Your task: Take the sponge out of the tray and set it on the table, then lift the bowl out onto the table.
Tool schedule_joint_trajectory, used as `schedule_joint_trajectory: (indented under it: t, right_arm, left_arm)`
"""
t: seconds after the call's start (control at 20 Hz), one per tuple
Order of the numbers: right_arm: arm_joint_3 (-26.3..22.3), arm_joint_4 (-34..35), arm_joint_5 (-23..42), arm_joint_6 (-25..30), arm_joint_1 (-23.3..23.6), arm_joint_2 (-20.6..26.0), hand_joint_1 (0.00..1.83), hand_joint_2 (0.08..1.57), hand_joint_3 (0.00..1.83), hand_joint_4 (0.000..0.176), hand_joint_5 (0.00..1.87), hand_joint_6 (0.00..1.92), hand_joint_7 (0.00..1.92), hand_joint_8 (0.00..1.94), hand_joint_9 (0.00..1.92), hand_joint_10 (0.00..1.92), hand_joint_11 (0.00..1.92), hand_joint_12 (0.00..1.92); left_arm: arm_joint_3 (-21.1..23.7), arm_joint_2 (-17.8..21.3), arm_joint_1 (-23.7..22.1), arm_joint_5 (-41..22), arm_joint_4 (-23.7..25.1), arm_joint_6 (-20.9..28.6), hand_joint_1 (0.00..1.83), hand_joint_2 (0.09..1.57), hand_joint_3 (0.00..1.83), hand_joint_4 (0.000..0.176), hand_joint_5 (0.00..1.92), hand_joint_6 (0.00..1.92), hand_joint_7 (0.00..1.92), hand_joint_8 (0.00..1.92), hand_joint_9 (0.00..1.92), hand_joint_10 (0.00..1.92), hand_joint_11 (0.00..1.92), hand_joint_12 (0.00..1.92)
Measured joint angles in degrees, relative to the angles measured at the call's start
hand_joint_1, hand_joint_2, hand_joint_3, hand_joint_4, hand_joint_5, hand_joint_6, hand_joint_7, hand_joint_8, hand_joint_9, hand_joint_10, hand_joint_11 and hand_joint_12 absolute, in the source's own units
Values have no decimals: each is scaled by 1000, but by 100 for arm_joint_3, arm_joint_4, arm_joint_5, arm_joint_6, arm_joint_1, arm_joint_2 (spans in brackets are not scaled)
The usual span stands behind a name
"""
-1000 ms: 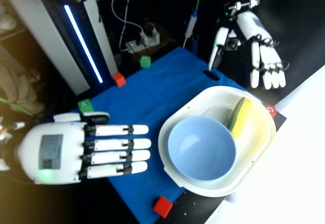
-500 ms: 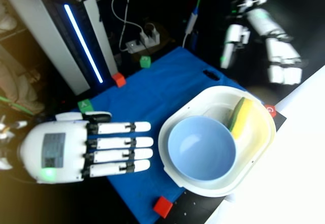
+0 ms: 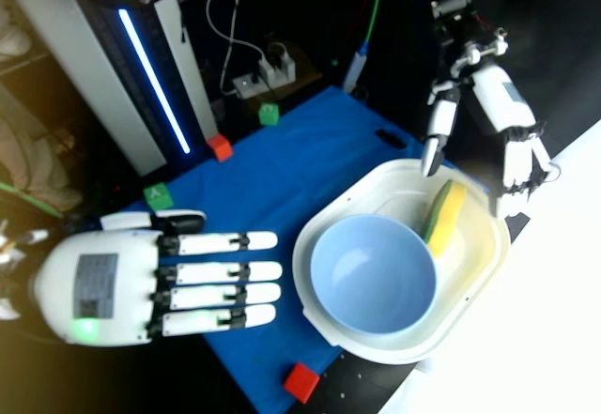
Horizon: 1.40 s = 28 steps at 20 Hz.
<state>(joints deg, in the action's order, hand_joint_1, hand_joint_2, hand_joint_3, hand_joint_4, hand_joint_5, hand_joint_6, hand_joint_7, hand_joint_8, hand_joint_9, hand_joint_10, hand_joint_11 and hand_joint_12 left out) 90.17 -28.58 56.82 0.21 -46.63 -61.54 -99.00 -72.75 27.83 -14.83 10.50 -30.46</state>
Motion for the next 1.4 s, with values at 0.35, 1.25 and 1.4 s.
schedule_joint_trajectory:
  t: [0.35,1.25,1.4]
  right_arm:
    - [11,-2,-9,0,0,-17,673,1225,4,40,364,1,258,2,212,6,0,573]
    - [2,44,-9,254,0,-22,740,1250,2,54,392,1,285,2,278,7,0,791]
    - [-7,46,-9,278,0,-22,732,1259,0,50,394,3,288,2,278,5,0,728]
  left_arm:
    - [-133,-160,-48,177,22,4,1079,1110,2,35,997,938,710,1301,365,1619,0,1919]
    - [2479,2159,754,-2581,481,299,1268,1094,0,0,1205,347,947,1268,640,1134,401,1610]
    - [3222,2699,1563,-3464,562,514,1267,1095,0,0,1191,330,962,1264,655,1457,467,1769]
